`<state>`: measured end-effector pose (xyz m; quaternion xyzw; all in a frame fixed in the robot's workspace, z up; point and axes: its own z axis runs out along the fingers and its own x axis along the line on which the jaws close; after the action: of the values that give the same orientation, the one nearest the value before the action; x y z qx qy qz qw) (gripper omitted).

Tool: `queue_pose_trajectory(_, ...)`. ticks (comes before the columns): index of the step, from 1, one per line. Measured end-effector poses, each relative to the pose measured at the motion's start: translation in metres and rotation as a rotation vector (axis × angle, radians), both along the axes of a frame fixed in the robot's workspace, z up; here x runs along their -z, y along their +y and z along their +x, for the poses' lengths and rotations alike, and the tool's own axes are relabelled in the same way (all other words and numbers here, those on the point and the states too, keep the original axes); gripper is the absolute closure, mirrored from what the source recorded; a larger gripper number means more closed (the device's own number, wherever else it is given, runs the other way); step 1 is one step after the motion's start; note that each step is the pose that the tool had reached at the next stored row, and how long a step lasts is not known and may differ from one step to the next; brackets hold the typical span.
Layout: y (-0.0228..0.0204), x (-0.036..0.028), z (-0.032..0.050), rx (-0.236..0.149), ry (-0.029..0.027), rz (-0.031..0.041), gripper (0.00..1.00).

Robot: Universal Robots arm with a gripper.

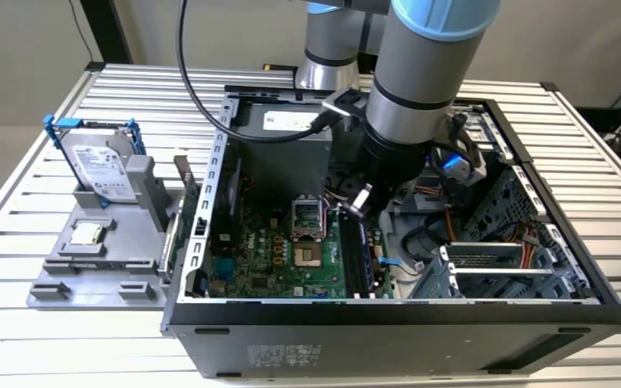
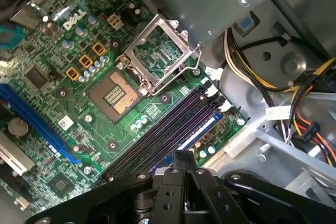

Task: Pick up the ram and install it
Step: 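Press down the ram until it locks into place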

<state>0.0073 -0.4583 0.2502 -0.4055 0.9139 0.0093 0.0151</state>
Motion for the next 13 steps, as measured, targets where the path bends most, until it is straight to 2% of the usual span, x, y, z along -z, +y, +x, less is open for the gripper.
queue_pose_trajectory(4,0.0,0.0001,0.0001,-0.059,-0.0085,0.0002,1.0)
queue_pose_trajectory(13,0.0,-0.0001,0.0,-0.22,-0.0115,-0.0013,1.0)
